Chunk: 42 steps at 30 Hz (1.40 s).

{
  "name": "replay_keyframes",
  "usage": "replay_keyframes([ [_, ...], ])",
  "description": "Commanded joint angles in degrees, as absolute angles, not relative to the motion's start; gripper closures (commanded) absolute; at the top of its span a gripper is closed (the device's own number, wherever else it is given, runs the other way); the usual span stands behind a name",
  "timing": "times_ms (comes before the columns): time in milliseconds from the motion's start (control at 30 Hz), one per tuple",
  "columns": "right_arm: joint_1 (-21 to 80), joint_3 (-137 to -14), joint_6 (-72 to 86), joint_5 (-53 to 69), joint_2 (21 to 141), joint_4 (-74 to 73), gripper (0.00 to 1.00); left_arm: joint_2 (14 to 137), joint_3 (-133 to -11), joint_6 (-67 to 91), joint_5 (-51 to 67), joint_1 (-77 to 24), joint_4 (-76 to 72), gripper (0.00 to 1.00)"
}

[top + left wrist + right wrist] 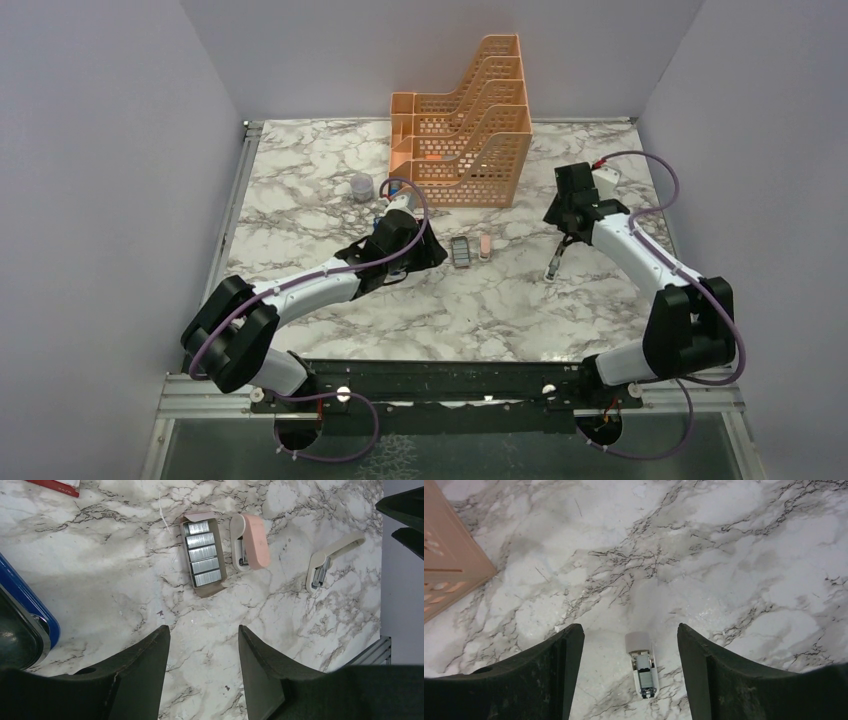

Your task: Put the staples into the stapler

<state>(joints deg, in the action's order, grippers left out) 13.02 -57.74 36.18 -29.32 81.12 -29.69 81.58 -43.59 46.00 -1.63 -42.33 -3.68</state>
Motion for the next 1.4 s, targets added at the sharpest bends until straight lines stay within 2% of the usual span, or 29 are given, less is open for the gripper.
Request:
replay_keyframes([
  [0,12.0,-57.7,37.0,-29.8,84.7,-30.4,0.29,81.7,-44.3,45.2,-0.1,-41.7,-4.8,0.46],
  [367,11.8,-55.3,36.5,-28.2,87.2,-29.7,0.48,81.6,-43.2,46.3,0.0,-41.5,-5.2,0.45],
  [600,11.9,-53.3,35.3,-24.1,86.9,-28.1,0.56,80.9,-42.9,46.8,-0.9,-41.2,-4.8,0.45],
  [800,11.9,-51.9,34.6,-21.1,86.2,-26.2,0.74,80.6,-42.7,47.0,-0.8,-41.0,-4.8,0.45],
  [1000,14.8,-49.7,35.6,-19.0,83.5,-24.5,0.75,82.0,-41.9,47.2,2.4,-40.9,-7.4,0.44],
  [1267,23.9,-49.9,40.3,-20.9,81.1,-27.3,0.75,86.4,-41.8,47.4,8.4,-42.1,-13.1,0.4],
  [1367,27.0,-50.3,42.0,-21.4,81.1,-28.2,0.75,89.5,-42.4,48.3,10.2,-43.7,-15.5,0.42],
])
